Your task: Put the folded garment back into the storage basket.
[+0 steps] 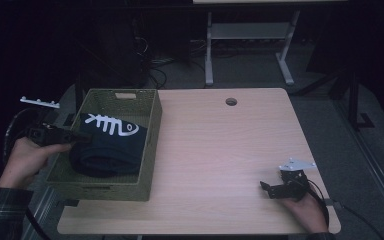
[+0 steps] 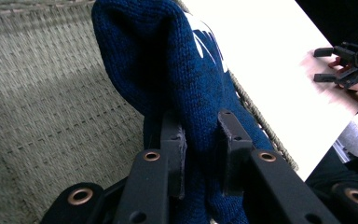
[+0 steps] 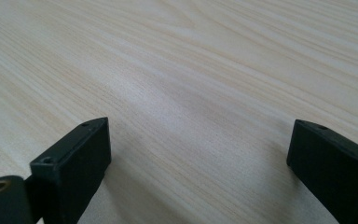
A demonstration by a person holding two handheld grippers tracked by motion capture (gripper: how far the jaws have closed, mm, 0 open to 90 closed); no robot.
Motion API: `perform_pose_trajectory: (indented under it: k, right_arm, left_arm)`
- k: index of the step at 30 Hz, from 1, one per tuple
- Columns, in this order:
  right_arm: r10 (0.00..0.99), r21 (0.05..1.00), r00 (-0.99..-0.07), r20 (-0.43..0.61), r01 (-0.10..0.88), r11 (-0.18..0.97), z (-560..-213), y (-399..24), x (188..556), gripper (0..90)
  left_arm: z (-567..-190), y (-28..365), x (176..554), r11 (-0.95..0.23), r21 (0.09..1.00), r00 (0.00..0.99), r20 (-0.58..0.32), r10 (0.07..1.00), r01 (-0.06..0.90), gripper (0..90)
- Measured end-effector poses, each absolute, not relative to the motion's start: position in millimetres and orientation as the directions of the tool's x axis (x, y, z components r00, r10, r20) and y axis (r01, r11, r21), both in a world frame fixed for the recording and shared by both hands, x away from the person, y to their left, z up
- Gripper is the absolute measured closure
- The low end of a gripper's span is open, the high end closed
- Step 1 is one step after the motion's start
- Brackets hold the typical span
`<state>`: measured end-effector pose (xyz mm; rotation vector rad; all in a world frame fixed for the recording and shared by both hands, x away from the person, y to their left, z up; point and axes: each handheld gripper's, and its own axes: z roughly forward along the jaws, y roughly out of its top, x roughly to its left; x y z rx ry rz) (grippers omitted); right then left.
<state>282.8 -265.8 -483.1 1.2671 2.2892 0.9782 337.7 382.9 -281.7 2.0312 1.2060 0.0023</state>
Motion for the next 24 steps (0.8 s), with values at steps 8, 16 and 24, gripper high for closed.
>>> perform_pose_trajectory:
  k: [8, 16, 24]
  right_arm:
    - [0.840, 0.712, -0.541, 0.028, 0.601, 0.363, -483, -266, 283, 5.7]
    - [0.841, 0.711, -0.541, 0.028, 0.602, 0.363, -483, -266, 283, 5.7]
    - [0.841, 0.711, -0.541, 0.029, 0.602, 0.363, -483, -266, 283, 5.7]
  left_arm:
    - [-300, 383, 345, -0.261, 0.580, 0.542, -0.385, 0.747, 0.772, 75.6]
    - [-317, 386, 357, -0.281, 0.548, 0.526, -0.362, 0.770, 0.788, 75.3]
    - [-331, 393, 370, -0.306, 0.524, 0.508, -0.300, 0.808, 0.795, 73.6]
